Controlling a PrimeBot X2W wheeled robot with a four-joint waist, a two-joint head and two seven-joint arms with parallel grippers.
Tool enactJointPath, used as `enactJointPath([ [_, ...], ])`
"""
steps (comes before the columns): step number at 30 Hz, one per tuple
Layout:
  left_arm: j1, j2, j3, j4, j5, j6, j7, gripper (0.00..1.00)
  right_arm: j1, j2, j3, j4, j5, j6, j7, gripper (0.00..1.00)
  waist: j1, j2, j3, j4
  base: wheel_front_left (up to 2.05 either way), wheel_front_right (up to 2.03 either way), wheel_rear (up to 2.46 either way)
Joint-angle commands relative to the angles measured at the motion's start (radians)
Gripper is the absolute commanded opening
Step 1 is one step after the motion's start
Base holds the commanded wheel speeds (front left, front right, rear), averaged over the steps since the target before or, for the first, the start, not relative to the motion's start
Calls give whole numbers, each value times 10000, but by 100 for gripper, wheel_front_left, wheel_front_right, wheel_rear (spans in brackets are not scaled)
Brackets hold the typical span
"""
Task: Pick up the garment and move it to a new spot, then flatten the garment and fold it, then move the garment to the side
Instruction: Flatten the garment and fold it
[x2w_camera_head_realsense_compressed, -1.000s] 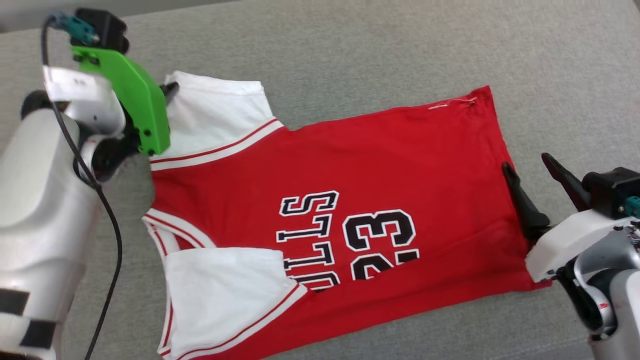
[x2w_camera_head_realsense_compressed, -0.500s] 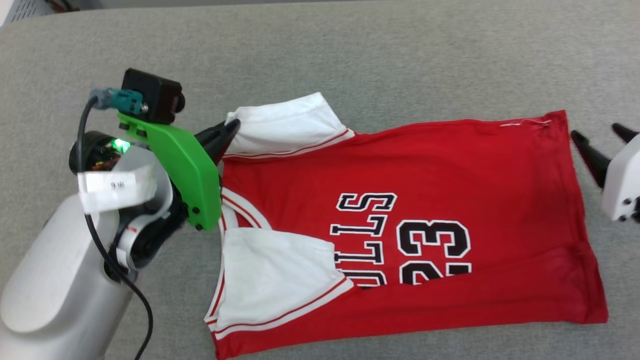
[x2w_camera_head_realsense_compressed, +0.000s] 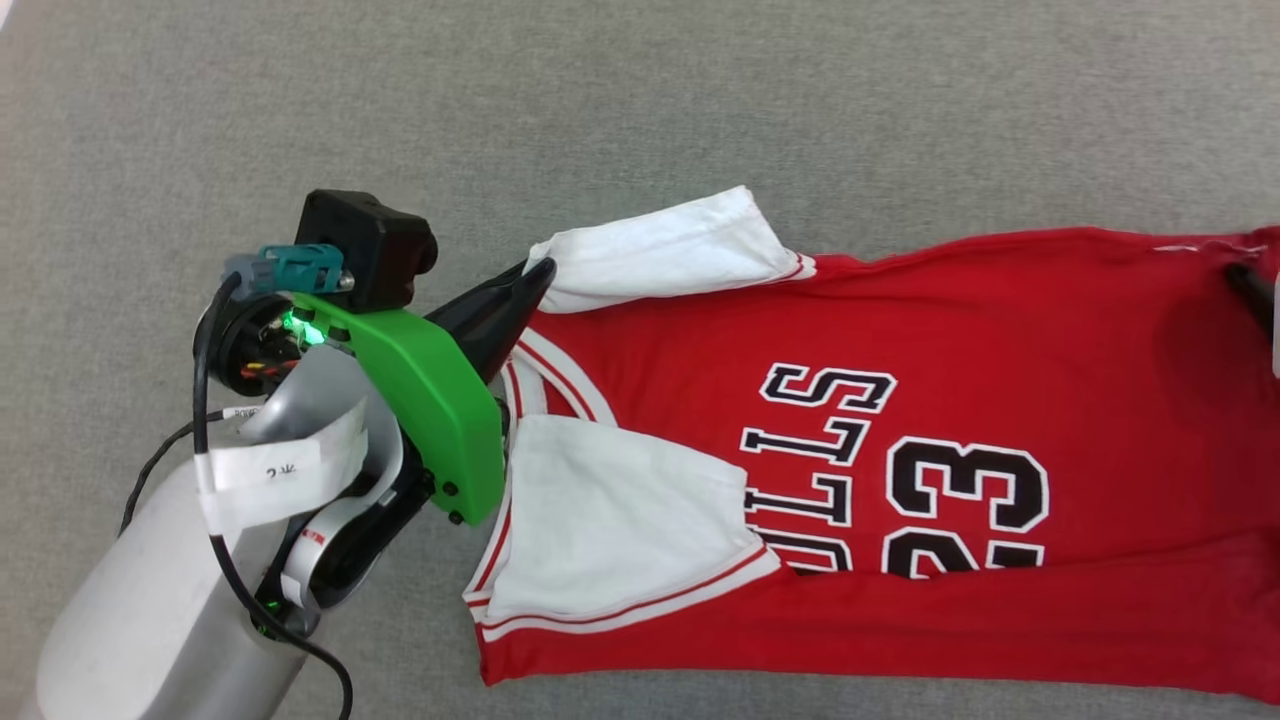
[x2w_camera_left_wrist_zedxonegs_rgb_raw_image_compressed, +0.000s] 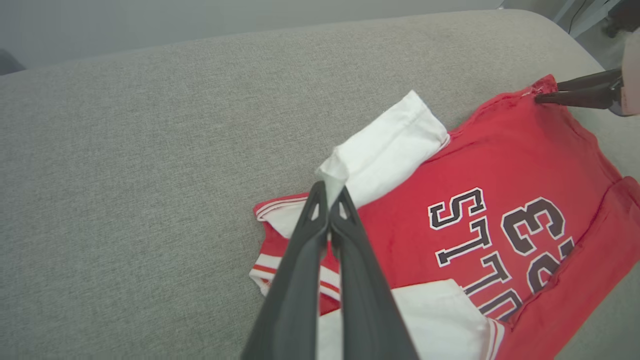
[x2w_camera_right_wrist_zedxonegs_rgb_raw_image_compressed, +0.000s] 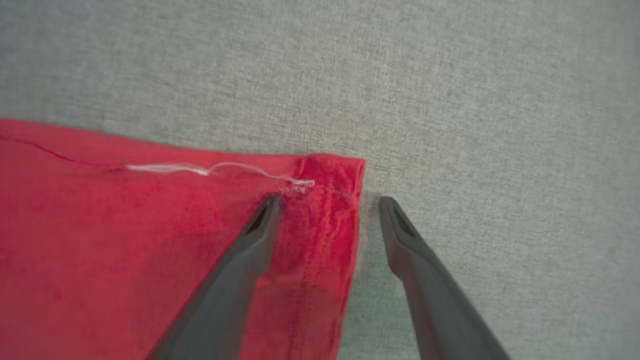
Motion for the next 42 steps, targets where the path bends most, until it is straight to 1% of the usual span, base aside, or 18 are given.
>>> enactJointPath([
  [1,149,-54,-28,-40,170,61,-106,0,-118,-122,209,191,-111,-7,-10,100,1,0,220,248,0,0,0],
  [5,191,-115,-156,-22,208,29,-166,0,-171,-250,614,731,-129,-7,-171,100,1,0,239,341,0,0,0],
  [6,203,-121,-178,-7,207,16,-176,0,-155,-273,730,842,-97,-7,-169,83,1,0,232,353,0,0,0],
  [7,254,-107,-206,73,191,-16,-216,0,-95,-355,1092,1073,63,-7,-190,0,1,0,192,362,0,0,0],
  [10,306,-96,-190,230,179,-14,-286,0,-159,-340,1040,1270,171,-7,-635,0,1,0,58,350,0,0,0],
  [16,630,-78,-25,690,59,62,-595,0,-238,-66,719,1594,242,-7,-2052,0,1,0,-579,234,0,0,0],
  [20,1018,-57,121,958,-85,154,-826,0,30,82,631,1574,440,-7,-2978,0,1,0,-1169,112,0,0,0],
  [23,1382,-9,209,1118,-191,230,-963,0,441,242,410,1490,849,-7,-3493,0,1,0,-1662,26,0,0,0],
  [26,1794,55,285,1210,-276,328,-1083,0,975,271,271,1266,1209,-7,-3819,0,1,0,-2074,-38,0,0,0],
  [31,2585,182,315,1173,-420,489,-1176,0,2197,108,53,572,1841,-7,-4300,0,1,0,-2596,-55,0,0,0],
  [37,3487,294,169,1110,-551,658,-1124,0,3691,-93,-103,-289,2467,-7,-4469,0,1,0,-2868,-76,0,0,0],
  [42,4237,339,-83,1124,-626,747,-1069,0,4795,-250,-40,-855,2951,-7,-4387,0,1,0,-2933,-90,0,0,0],
])
